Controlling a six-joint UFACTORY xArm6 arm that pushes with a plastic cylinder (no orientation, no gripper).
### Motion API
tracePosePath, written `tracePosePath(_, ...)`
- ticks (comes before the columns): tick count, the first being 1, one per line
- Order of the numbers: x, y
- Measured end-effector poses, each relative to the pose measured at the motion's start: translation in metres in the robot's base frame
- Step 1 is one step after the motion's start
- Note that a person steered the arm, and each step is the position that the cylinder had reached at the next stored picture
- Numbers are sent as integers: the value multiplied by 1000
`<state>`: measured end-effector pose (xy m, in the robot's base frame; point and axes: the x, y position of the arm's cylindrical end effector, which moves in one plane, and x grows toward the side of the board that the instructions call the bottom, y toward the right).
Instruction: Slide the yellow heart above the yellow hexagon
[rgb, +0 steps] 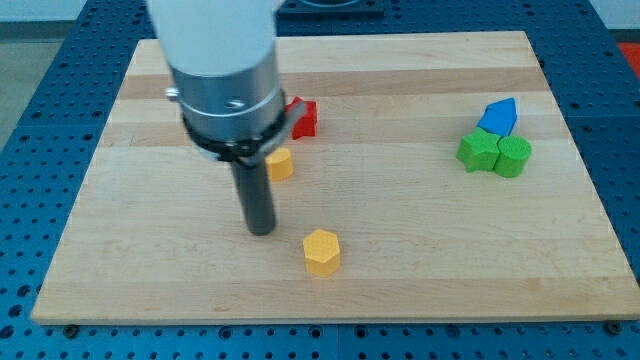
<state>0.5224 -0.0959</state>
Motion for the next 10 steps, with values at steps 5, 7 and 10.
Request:
tracePosePath(5, -98, 12)
tracePosePath(7, -84, 54)
tracePosePath(10, -37, 80)
